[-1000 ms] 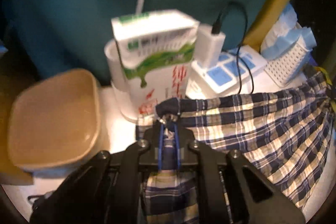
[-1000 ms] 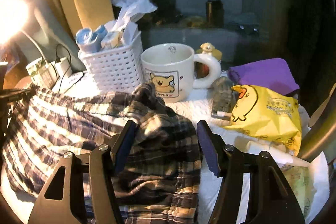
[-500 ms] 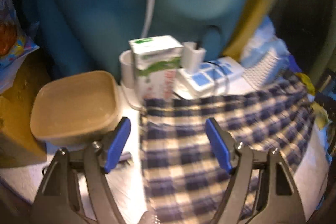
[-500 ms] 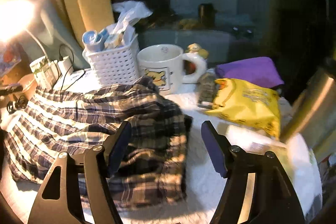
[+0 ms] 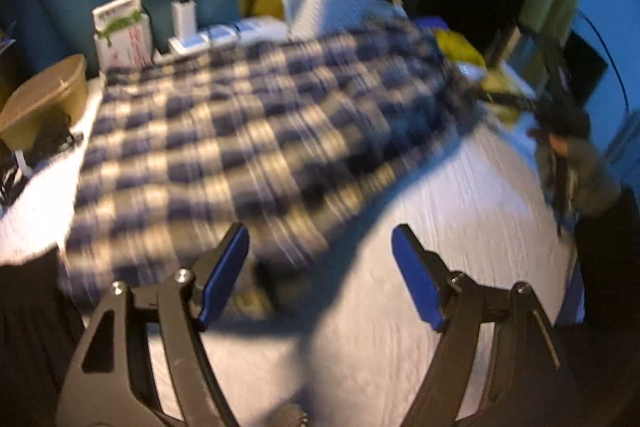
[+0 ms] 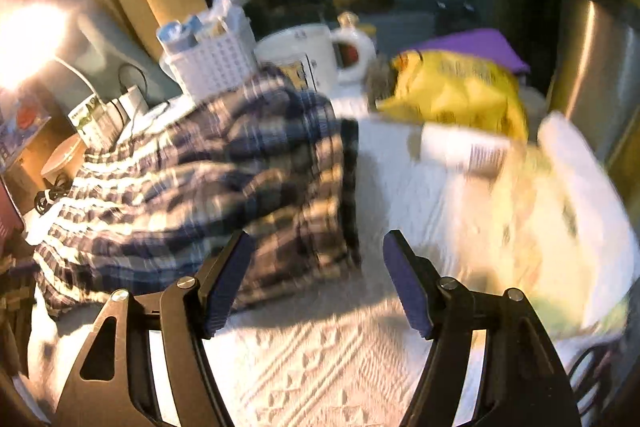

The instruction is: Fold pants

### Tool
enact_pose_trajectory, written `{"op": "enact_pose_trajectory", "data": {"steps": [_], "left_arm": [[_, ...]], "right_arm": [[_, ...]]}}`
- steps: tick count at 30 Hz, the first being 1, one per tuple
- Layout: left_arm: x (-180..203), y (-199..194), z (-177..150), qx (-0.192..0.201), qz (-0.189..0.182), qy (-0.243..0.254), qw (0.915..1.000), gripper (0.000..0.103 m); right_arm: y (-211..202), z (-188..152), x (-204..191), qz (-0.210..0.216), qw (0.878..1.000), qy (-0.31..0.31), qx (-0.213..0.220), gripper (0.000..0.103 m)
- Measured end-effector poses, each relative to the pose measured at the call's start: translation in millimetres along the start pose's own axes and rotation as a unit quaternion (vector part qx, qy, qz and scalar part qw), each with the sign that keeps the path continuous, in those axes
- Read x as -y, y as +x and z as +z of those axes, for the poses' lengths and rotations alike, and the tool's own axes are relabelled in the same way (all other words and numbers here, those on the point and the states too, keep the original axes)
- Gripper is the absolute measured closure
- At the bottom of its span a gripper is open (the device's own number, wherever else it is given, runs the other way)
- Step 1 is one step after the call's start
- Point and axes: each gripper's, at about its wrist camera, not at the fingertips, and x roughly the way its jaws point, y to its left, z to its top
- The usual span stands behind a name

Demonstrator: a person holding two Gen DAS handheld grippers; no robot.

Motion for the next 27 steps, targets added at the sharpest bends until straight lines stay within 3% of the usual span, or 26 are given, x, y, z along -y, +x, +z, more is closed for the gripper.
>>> {"op": "enact_pose_trajectory", "data": {"steps": [4,6,9,10,12,13,14,15,18,22,27], "left_arm": [[8,14,-19,-0.023,0.027,0.002,0.9994,0.028],[9,28,-24,-0.036,0.068,0.01,0.997,0.028],[6,33,-24,-0.021,0.085,0.008,0.9961,0.028],[4,33,-23,-0.016,0.083,0.005,0.9964,0.028],[1,36,-23,-0.008,0.082,0.016,0.9964,0.029],[0,37,-23,-0.006,0.081,0.021,0.9965,0.031],[0,39,-22,-0.003,0.085,0.025,0.9961,0.042],[-2,38,-21,-0.001,0.083,0.026,0.9962,0.061],[-9,32,-20,-0.01,0.077,0.015,0.9969,0.082],[-2,23,-31,-0.018,0.048,0.005,0.9987,0.086],[10,10,-43,-0.014,0.022,-0.022,0.9994,0.086]], "right_arm": [[7,-2,6,0.012,1.0,0.026,-0.001,0.031],[13,-1,5,0.018,0.999,0.032,-0.001,0.034],[27,0,-1,0.016,0.999,0.029,-0.012,0.05],[26,1,-2,0.015,0.999,0.027,-0.009,0.068],[24,1,-4,0.026,0.999,0.019,-0.005,0.071],[23,1,-7,0.021,1.0,0.009,-0.004,0.072],[21,1,-9,0.017,1.0,-0.003,-0.002,0.073],[18,1,-11,0.01,1.0,-0.016,0.0,0.073],[-1,1,-27,-0.032,0.996,-0.083,0.02,0.074],[-19,5,-39,-0.047,0.991,-0.125,0.03,0.075],[-35,4,-38,-0.037,0.99,-0.128,0.035,0.075]]}}
